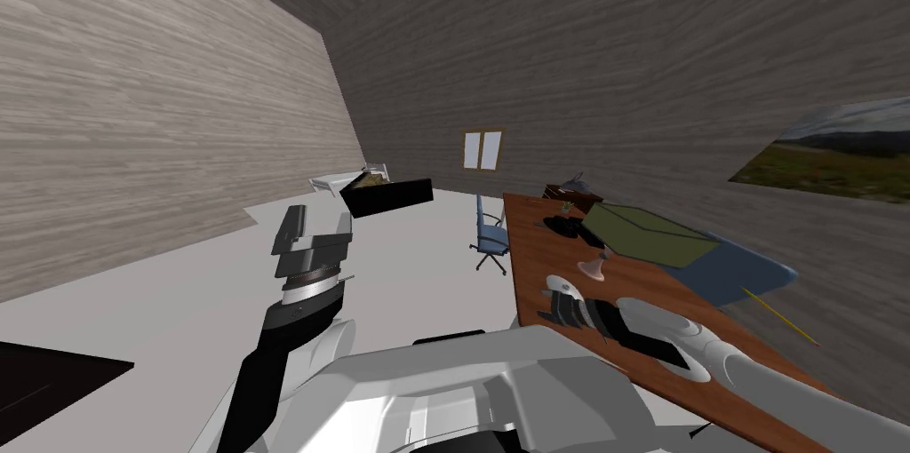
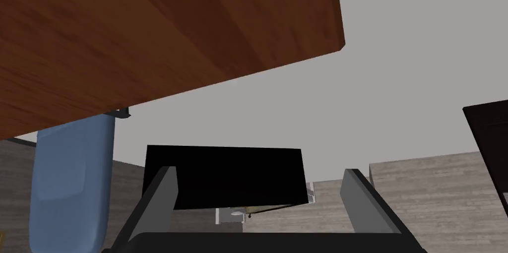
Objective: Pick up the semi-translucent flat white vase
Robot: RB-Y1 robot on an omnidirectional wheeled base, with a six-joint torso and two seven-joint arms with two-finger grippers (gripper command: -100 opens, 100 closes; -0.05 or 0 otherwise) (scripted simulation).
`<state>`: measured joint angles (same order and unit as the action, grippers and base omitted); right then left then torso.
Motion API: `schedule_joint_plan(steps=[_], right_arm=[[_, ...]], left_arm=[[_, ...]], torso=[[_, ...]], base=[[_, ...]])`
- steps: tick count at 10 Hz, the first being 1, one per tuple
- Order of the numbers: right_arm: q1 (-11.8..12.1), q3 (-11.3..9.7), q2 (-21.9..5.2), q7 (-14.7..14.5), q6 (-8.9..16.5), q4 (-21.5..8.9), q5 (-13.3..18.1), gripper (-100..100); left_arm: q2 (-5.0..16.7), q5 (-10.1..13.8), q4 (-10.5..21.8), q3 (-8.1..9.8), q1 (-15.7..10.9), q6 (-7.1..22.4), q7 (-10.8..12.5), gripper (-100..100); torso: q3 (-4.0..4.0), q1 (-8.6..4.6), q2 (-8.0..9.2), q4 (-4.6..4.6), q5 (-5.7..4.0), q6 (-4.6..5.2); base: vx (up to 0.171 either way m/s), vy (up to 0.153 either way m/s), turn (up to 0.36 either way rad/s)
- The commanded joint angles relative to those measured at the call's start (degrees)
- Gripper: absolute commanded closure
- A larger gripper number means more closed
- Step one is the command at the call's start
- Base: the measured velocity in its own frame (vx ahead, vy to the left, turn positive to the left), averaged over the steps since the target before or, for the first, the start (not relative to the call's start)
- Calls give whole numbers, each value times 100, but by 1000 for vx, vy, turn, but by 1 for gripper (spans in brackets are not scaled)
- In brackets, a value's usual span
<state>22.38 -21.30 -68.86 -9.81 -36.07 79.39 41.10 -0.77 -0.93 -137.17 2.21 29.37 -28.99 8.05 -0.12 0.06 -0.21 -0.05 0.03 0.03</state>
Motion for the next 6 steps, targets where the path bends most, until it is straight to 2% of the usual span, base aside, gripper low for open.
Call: schedule_joint_plan(steps=[1,2,3,5,6], right_arm=[[4,-226,-286,-187,5,-286,194,-100],[7,-366,-435,-308,1,-539,309,-100],[7,-366,-482,-308,1,-539,309,-100],[16,-632,-798,-538,0,-874,514,-100],[16,-632,-798,-538,0,-923,514,-100]], left_arm=[[0,0,0,0,0,0,0,0],[0,0,0,0,0,0,0,0],[0,0,0,0,1,0,0,0],[0,0,0,0,0,0,0,0],[0,0,0,0,0,0,0,0]], torso=[[0,0,0,0,0,0],[-4,-4,-7,-1,0,-1],[-10,-12,-17,-4,-2,1],[-1,-8,-1,0,-1,2],[-4,-11,-7,-1,-2,-1]], base=[[112,8,164],[145,-19,143],[99,-12,48],[103,-18,116],[79,-17,42]])
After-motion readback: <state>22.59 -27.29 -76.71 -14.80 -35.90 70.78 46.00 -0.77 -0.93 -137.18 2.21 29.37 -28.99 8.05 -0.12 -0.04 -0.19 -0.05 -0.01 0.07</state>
